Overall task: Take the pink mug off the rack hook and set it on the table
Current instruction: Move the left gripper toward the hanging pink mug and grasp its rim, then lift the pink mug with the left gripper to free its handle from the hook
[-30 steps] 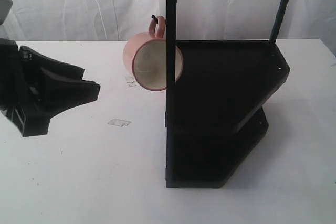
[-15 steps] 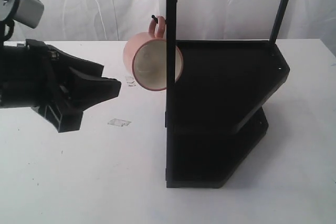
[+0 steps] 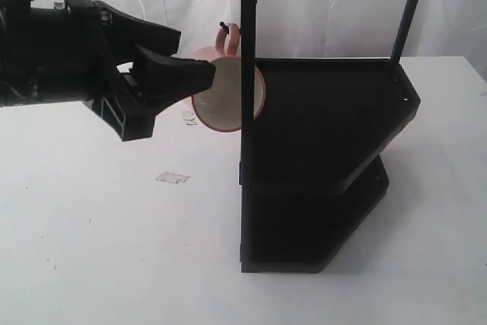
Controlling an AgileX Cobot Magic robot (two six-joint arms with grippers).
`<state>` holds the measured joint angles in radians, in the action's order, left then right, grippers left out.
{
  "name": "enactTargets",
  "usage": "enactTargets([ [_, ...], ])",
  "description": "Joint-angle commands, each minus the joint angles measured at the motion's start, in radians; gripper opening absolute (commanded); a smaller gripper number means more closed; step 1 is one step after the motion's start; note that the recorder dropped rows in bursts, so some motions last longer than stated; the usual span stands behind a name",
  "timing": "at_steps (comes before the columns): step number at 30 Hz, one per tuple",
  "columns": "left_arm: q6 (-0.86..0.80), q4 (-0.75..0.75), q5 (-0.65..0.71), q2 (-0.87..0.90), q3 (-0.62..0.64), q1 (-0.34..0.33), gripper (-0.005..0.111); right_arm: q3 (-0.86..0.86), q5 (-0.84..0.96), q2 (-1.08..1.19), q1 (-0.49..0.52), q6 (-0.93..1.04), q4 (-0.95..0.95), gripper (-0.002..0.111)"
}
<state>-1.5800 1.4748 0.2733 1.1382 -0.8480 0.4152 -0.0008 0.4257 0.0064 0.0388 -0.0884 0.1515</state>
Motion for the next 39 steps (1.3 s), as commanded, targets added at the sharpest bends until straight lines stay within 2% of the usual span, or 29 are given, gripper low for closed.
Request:
enactTargets([
  [1,-0.067,0.024,0.007,0.031,-0.005,0.006,0.075,0.001,-0.005,-0.006,0.002,0.002,-0.010,0.000],
  [9,-0.075,0.058,-0.001,0.039,-0.005,0.006,0.075,0.001,-0.005,-0.006,0.002,0.002,-0.010,0.000],
  [12,-0.088,0.121,-0.004,0.043,-0.005,0.006,0.075,0.001,-0.005,-0.006,0.002,0.002,-0.010,0.000],
  [16,-0.174,0.121,-0.168,0.121,-0.005,0.006,0.075,0.001,-0.005,-0.006,0.002,0.002,-0.010,0.000],
  [25,-0.174,0.121,-0.182,0.181,-0.013,0.006,0.074,0.001,-0.005,-0.006,0.002,0.002,-0.010,0.000],
  [29,-0.156,0.121,-0.194,0.201,-0.052,0.006,0.066,0.001,-0.005,-0.006,0.002,0.002,-0.010,0.000],
  [34,-0.142,0.121,-0.201,0.224,-0.072,0.006,0.047,0.001,-0.005,-0.006,0.002,0.002,-0.010,0.000],
  [39,-0.142,0.121,-0.201,0.240,-0.072,0.006,0.043,0.001,-0.005,-0.006,0.002,0.002,-0.010,0.000],
])
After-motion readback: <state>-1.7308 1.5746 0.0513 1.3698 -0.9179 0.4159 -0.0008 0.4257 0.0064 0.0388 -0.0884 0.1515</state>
